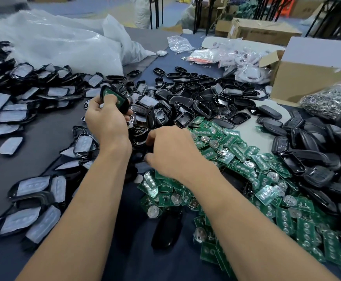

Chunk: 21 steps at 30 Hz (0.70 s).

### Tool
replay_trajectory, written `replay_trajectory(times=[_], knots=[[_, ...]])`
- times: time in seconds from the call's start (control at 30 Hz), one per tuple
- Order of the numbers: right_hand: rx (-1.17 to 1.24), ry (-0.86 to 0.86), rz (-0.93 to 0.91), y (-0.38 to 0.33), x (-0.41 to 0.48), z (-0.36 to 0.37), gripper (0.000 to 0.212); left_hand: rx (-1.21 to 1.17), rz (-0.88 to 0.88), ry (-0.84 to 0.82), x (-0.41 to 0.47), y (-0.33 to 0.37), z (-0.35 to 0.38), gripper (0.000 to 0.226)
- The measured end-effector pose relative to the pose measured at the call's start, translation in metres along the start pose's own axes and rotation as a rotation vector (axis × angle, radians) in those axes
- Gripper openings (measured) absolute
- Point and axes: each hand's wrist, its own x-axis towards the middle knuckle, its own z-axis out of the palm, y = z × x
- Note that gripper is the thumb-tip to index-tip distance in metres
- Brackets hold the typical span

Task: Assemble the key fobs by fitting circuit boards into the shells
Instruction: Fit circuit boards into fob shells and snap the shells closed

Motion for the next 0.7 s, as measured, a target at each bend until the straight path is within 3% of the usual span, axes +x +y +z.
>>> replay_trajectory(times=[0.1, 0.2, 0.27, 0.4, 0.57, 0.7], knots=[[-0.052, -0.012, -0.015, 0.002, 0.001, -0.003, 0.019, 0.001, -0.011, 0.017, 0.003, -0.001, -0.001, 0.005], [-0.118, 0.147, 0.005, 0.004, -0.002, -0.005, 0.031, 0.009, -0.007, 0.02, 0.004, -0.002, -0.001, 0.006], [-0.038, 0.192, -0.015, 0.001, -0.004, -0.005, 0.036, 0.009, -0.002, 0.024, 0.004, -0.003, -0.001, 0.005], [0.123, 0.117, -0.037, -0.01, -0.004, 0.004, 0.017, 0.007, 0.018, 0.021, 0.006, 0.004, -0.003, 0.003], [0.39, 0.014, 0.107, -0.012, 0.007, 0.014, 0.02, -0.006, 0.123, -0.003, 0.023, 0.033, -0.017, 0.014], [0.258, 0.004, 0.05, -0.026, 0.024, 0.029, 0.016, -0.002, 0.161, -0.021, 0.026, 0.045, -0.027, 0.013]])
